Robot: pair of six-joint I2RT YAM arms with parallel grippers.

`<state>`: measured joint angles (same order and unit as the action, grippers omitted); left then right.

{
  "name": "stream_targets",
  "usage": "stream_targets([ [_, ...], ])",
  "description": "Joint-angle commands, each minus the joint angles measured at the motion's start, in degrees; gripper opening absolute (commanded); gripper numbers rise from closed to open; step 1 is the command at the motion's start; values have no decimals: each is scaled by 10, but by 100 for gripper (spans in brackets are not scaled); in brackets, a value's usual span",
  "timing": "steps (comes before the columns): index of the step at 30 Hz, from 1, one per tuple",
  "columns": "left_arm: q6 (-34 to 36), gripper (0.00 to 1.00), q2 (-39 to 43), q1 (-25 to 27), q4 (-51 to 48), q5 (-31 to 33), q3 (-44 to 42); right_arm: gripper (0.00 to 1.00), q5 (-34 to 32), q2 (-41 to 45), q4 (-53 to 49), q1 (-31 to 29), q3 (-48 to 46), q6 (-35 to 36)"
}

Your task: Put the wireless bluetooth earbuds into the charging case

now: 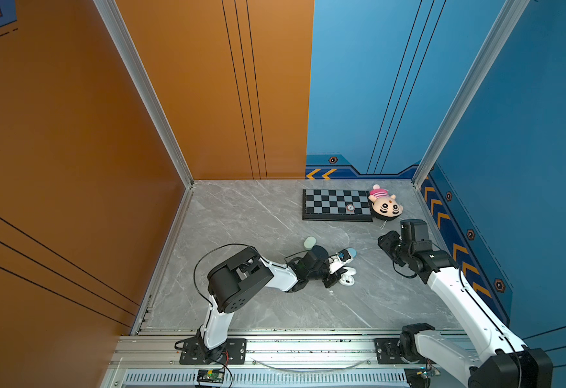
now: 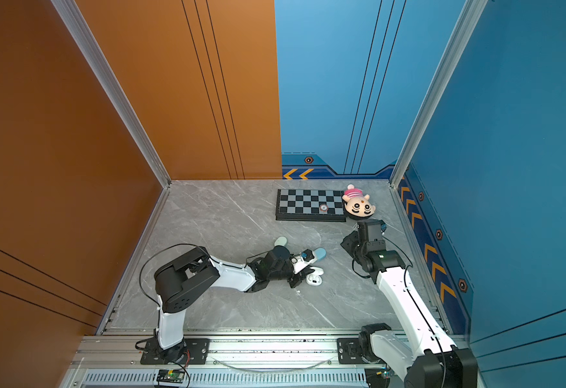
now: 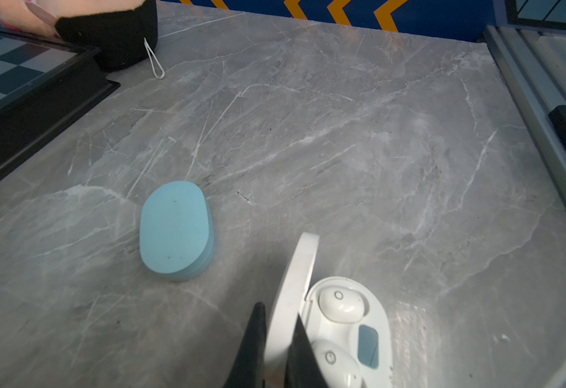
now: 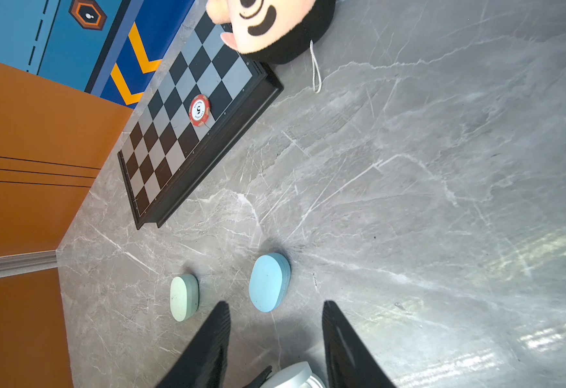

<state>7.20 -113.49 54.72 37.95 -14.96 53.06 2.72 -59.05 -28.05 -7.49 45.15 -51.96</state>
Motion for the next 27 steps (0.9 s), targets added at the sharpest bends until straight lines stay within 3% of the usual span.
stream_targets([
  [1,-11,14,-13,-6,10,1,11,47,-1,-3,-18,3,-5,-4],
  [15,-28,33,-3,-18,11,-4,8,48,8,-9,-35,2,-1,25],
  [21,-43,61,120,-35,20,33,-58,54,75,-51,-77,-5,35,158],
  [27,-70,100,300,-69,-20,51,-138,57,85,-131,-120,-38,71,252],
])
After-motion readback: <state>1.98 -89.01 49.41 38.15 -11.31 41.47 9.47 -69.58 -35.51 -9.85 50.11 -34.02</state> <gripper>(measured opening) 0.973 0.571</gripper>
